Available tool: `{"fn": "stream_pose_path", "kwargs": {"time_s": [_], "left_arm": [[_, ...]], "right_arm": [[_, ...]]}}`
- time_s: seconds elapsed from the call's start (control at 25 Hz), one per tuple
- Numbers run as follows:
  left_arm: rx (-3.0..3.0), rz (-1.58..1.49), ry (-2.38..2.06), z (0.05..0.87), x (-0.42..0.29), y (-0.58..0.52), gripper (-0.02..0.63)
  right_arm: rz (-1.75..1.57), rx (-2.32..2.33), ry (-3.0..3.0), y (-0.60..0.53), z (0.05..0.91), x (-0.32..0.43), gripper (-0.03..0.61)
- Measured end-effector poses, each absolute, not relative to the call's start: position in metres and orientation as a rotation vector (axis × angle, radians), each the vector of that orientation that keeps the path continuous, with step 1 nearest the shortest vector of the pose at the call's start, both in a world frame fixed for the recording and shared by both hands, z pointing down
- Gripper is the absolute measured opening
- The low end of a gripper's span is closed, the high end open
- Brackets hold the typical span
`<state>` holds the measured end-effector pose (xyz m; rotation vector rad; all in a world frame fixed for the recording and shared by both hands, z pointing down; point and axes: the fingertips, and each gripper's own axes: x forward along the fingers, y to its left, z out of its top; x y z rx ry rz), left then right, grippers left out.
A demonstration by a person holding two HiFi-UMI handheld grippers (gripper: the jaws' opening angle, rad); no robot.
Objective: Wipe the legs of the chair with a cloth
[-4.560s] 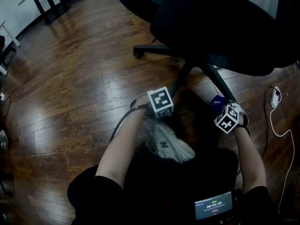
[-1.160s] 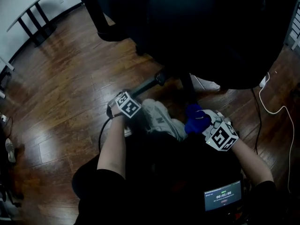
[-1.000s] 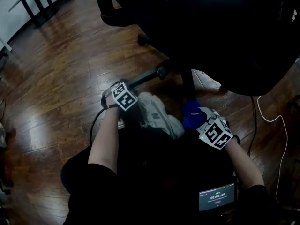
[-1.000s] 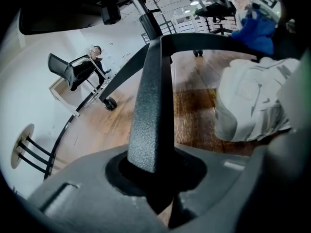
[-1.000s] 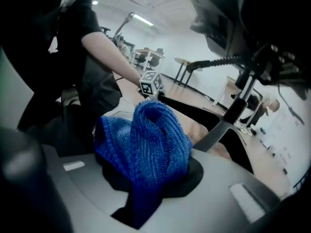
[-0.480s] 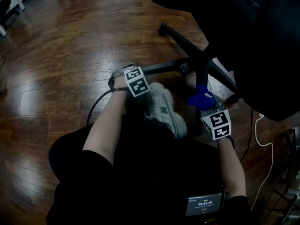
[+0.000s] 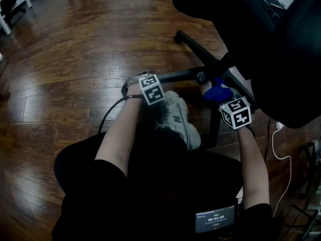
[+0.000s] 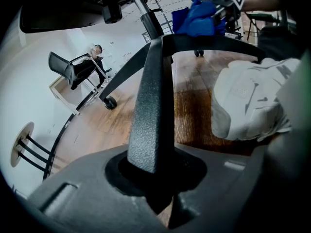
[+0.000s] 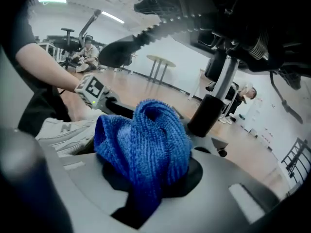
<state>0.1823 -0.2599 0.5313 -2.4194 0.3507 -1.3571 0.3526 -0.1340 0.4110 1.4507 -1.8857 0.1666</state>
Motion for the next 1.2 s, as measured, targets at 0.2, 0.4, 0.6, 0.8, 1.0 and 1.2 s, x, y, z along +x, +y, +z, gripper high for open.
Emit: {"fn": "stream_pose_path", "kwargs": {"time_s": [0.2, 0.4, 0.6, 0.8, 1.0, 1.2], "left_arm": [[-2.428, -1.376, 0.343, 0.533, 0.183, -0.262, 0.078], [-2.431, -1.347, 0.37, 0.531, 0.183, -0.262, 0.08], [-2.415, -1.331, 0.37, 0.531, 0.183, -0.26, 0.08], [-2.391, -1.315, 0.372, 0.528, 0.184, -0.264, 0.078], [-2.396, -1.307, 0.375, 0.529, 0.183, -0.261, 0.078], [-2.396, -1.309, 0.37, 0.528, 0.182, -0.261, 0.078]], "right_arm": [[0.273, 1.103, -1.952, -0.027, 0.443, 0.307, 0.078], [0.292, 0.987, -1.985, 0.029, 0.457, 0.284, 0.078], [0.276, 1.09, -2.034, 0.009, 0.451, 0.289, 0.077], [0.179, 1.295, -1.995, -0.08, 0.427, 0.329, 0.078], [0.101, 1.482, -1.902, -0.159, 0.402, 0.365, 0.078], [0.109, 1.464, -1.905, -0.147, 0.402, 0.359, 0.08]]}}
